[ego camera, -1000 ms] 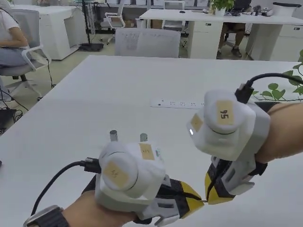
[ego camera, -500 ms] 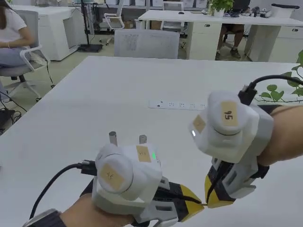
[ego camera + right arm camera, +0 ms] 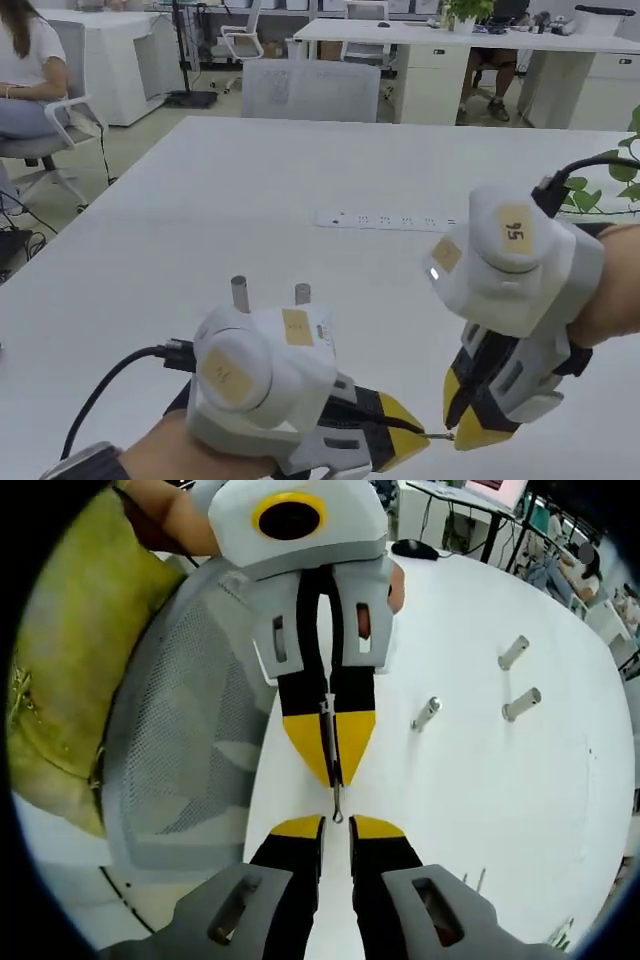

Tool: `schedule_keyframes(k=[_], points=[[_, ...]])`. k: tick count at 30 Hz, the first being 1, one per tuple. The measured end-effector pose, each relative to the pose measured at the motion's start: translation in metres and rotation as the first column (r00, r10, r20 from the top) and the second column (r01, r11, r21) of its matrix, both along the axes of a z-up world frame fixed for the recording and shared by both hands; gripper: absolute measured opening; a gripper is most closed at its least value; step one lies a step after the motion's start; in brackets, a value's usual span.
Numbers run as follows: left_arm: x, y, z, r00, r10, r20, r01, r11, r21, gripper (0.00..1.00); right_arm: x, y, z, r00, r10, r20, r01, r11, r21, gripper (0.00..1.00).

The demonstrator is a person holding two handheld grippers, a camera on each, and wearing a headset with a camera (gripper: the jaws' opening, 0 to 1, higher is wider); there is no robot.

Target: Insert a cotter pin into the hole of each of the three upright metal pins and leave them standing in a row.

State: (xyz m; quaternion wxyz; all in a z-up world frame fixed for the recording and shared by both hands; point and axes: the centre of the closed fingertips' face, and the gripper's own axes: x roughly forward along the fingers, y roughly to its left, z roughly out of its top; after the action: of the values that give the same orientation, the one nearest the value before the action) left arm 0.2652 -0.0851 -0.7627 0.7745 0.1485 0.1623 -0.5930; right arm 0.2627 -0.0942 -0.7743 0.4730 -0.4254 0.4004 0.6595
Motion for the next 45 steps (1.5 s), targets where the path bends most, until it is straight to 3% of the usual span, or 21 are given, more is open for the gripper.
schedule_keyframes(k=[19, 26, 30, 34, 38, 45], points=[[-0.007, -0.003, 0.008, 0.998, -0.042, 0.045, 0.042, 0.999, -0.002, 0.0, -0.01, -0.001, -0.004, 0.996, -0.002, -0.092, 0.002, 1.0, 0.004, 0.09], [-0.007, -0.003, 0.007, 0.997, -0.05, 0.054, 0.05, 0.999, 0.006, 0.0, -0.011, -0.002, -0.004, 0.996, 0.007, -0.088, -0.008, 1.0, 0.0, 0.06], [-0.007, -0.003, 0.004, 0.997, -0.051, 0.058, 0.05, 0.999, 0.02, 0.0, -0.01, -0.001, -0.003, 0.998, 0.032, -0.057, -0.032, 0.999, 0.004, 0.05], [-0.006, -0.002, 0.004, 0.998, -0.041, 0.046, 0.04, 0.999, 0.019, 0.0, -0.009, -0.001, -0.002, 0.998, 0.038, -0.042, -0.038, 0.999, 0.003, 0.04], [-0.005, -0.002, 0.003, 1.0, -0.023, 0.015, 0.023, 1.0, 0.014, 0.0, -0.007, -0.001, -0.002, 0.999, 0.043, -0.024, -0.043, 0.999, 0.005, 0.04], [-0.003, -0.003, 0.003, 0.996, 0.007, -0.085, -0.008, 1.0, -0.016, 0.01, -0.005, -0.002, -0.003, 0.998, 0.065, 0.014, -0.065, 0.998, -0.003, 0.04]])
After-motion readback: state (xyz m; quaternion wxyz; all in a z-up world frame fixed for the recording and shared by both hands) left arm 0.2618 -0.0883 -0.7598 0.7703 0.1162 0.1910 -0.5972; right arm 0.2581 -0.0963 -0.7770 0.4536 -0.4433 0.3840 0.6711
